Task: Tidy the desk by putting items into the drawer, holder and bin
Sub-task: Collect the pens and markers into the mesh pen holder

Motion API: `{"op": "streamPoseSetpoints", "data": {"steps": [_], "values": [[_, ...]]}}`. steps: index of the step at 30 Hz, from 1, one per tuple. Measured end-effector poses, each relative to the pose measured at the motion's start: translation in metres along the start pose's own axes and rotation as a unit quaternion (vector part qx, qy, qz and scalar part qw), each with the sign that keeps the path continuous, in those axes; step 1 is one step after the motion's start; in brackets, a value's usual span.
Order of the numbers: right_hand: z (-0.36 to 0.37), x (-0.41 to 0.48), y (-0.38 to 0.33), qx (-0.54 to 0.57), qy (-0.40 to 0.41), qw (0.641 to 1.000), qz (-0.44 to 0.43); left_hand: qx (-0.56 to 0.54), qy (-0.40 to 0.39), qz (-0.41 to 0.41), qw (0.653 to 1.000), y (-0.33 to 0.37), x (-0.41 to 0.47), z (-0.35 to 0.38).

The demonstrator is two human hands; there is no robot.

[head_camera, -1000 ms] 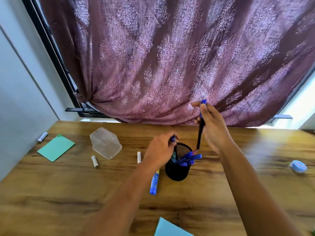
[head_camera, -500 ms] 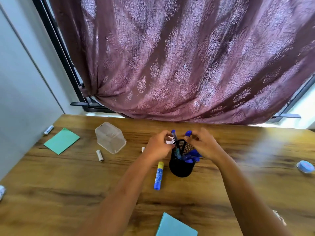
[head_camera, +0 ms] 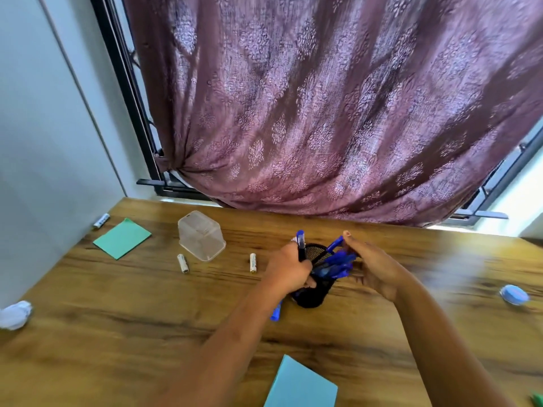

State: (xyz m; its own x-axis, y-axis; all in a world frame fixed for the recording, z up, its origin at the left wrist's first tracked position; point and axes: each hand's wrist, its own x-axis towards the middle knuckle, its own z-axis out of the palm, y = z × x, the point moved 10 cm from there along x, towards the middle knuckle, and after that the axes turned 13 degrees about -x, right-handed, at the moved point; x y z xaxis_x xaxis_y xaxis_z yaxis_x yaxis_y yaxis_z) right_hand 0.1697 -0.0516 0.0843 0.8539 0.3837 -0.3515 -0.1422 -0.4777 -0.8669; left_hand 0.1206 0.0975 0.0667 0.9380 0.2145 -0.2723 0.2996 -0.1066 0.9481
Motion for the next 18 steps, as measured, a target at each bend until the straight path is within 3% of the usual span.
{"op": "streamPoseSetpoints", "data": {"steps": [3,7,11,18], "values": [[0.008,-0.011,-0.009,-0.004,-0.026,0.999,-0.035,-0.029,0.038,0.034,0.998,0.012,-0.018,-0.011],[0.03,-0.033,-0.044,0.031,-0.082,0.988,-0.128,-0.146,0.081,0.045,0.985,0.021,-0.043,-0.038],[0.069,-0.056,-0.07,-0.028,-0.137,0.964,-0.226,-0.193,0.121,0.064,0.972,0.019,-0.065,-0.076],[0.14,-0.06,-0.068,-0.087,-0.045,0.961,-0.259,-0.262,0.149,0.08,0.95,-0.008,-0.119,-0.118]]}}
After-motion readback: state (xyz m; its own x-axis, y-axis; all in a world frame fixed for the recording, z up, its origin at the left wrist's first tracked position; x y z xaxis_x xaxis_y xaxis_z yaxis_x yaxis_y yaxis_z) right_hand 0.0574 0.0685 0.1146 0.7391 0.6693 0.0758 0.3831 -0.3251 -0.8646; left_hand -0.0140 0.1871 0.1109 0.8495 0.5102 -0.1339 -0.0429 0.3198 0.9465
